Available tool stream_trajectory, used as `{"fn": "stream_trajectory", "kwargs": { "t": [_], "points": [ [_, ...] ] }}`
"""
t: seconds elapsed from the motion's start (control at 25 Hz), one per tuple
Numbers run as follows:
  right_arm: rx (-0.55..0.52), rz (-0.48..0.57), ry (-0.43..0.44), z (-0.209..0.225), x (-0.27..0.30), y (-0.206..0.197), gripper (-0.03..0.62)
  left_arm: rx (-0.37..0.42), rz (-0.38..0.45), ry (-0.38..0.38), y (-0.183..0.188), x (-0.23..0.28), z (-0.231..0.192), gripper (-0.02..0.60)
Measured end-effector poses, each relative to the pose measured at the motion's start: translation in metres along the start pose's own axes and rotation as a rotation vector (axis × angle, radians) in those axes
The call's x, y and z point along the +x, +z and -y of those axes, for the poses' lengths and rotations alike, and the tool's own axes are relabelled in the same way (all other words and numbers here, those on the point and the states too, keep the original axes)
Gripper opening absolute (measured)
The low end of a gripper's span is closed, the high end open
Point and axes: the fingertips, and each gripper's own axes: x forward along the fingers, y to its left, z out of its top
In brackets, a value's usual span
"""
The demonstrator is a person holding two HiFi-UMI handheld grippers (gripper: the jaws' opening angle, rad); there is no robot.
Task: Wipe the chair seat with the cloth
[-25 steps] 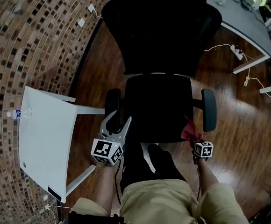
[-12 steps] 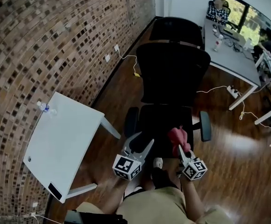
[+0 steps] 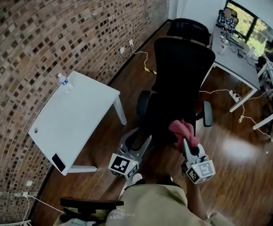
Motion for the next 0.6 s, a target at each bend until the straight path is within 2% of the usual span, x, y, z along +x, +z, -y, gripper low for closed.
{"fn": "stream_trajectory", "kwargs": {
  "t": [0.16,0.24,0.32,0.44,0.48,0.6],
  "points": [
    [-0.049,-0.021,0.103,-0.01,0.01,0.004,0.015,0.07,0.091,0.024,0.034,-0.009,0.012,0.176],
    [-0.039,-0.008,0.144,-0.013,0.005,0.016,0.015,0.06,0.132,0.075,0.046,-0.007,0.017,0.175],
    [-0.06,0.008,0.173,-0.016,-0.004,0.026,0.015,0.017,0.166,0.117,0.049,-0.005,0.023,0.159],
    [-0.062,0.025,0.188,-0.012,-0.015,0.034,0.015,-0.075,0.178,0.135,0.04,0.001,0.03,0.156],
    [-0.061,0.026,0.184,-0.008,-0.02,0.034,0.015,-0.082,0.176,0.126,0.038,0.004,0.037,0.156],
    [-0.06,0.03,0.179,0.001,-0.027,0.038,0.015,-0.013,0.142,0.088,0.038,0.014,0.059,0.158]
  ]
}}
